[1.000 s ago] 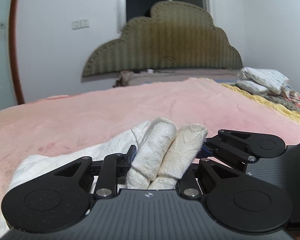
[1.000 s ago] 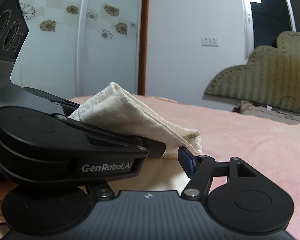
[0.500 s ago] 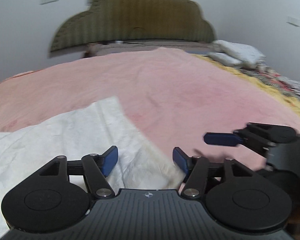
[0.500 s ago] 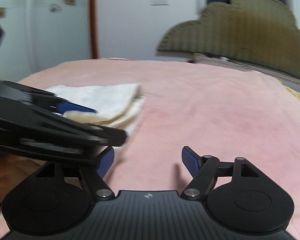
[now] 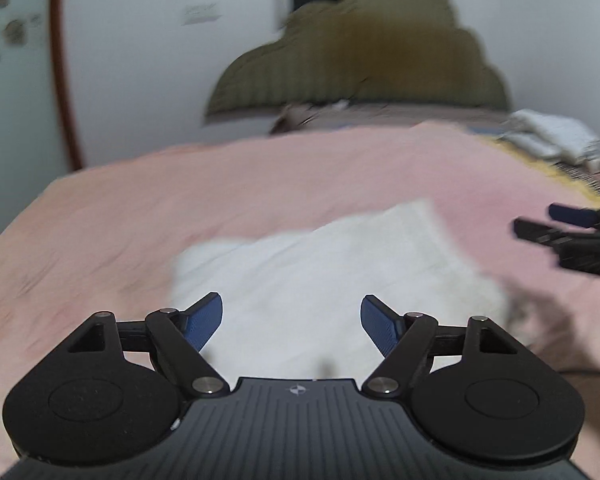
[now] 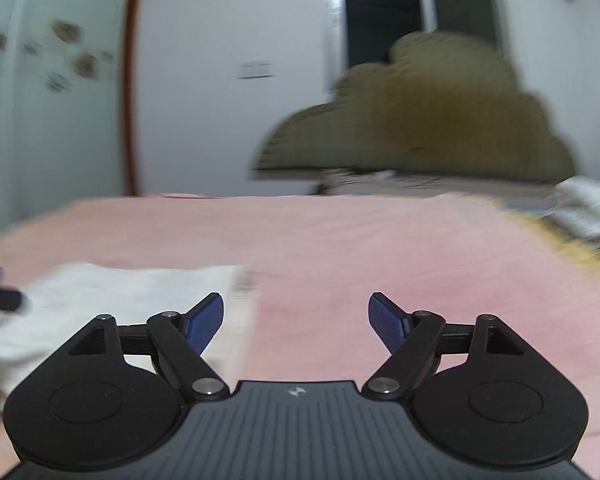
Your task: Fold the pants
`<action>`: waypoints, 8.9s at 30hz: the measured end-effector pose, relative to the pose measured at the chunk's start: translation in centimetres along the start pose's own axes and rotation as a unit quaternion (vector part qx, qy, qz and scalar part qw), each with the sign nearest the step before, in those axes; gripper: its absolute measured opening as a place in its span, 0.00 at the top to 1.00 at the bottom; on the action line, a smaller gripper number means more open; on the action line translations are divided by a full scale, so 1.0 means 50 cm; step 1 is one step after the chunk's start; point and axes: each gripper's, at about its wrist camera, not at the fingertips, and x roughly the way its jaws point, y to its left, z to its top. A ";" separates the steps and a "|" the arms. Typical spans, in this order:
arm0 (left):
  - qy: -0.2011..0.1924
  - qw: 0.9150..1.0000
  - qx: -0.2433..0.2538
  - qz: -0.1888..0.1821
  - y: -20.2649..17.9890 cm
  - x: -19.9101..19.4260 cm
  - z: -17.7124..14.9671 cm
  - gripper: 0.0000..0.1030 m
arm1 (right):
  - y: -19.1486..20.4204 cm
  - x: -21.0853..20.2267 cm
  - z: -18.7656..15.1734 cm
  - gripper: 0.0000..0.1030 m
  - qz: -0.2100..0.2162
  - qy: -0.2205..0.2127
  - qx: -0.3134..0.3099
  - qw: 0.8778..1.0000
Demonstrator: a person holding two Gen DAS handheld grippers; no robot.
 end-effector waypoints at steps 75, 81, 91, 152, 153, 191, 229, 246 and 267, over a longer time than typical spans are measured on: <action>0.119 0.938 -0.241 -0.217 0.228 0.235 -0.022 0.76 | -0.079 0.253 -0.015 0.74 0.273 0.170 0.206 0.924; 0.030 0.973 -0.156 -0.171 0.188 0.146 0.015 0.87 | -0.030 0.214 0.051 0.79 0.266 0.131 0.147 0.944; -0.013 0.992 -0.111 -0.066 0.272 0.174 0.144 0.82 | 0.060 0.383 0.177 0.79 0.275 0.093 0.098 0.952; -0.041 0.948 0.105 0.299 0.059 0.157 0.008 0.01 | 0.084 0.370 0.159 0.82 0.384 0.072 0.372 0.842; -0.029 0.947 0.090 0.308 0.083 0.159 0.002 0.00 | 0.077 0.373 0.152 0.82 0.379 0.073 0.376 0.842; 0.012 0.971 0.024 0.240 0.216 0.035 -0.054 0.01 | -0.051 0.346 0.045 0.63 0.223 0.118 0.272 0.929; 0.045 0.988 -0.099 0.108 0.175 0.196 0.074 0.03 | 0.171 0.259 0.047 0.73 0.155 0.117 -0.023 0.981; 0.063 0.979 -0.157 0.114 0.165 0.169 0.000 0.00 | 0.184 0.223 -0.024 0.50 0.134 0.147 0.060 0.978; 0.070 0.979 -0.129 0.139 0.135 0.097 -0.009 0.00 | 0.219 0.133 -0.054 0.07 0.111 0.166 0.065 0.978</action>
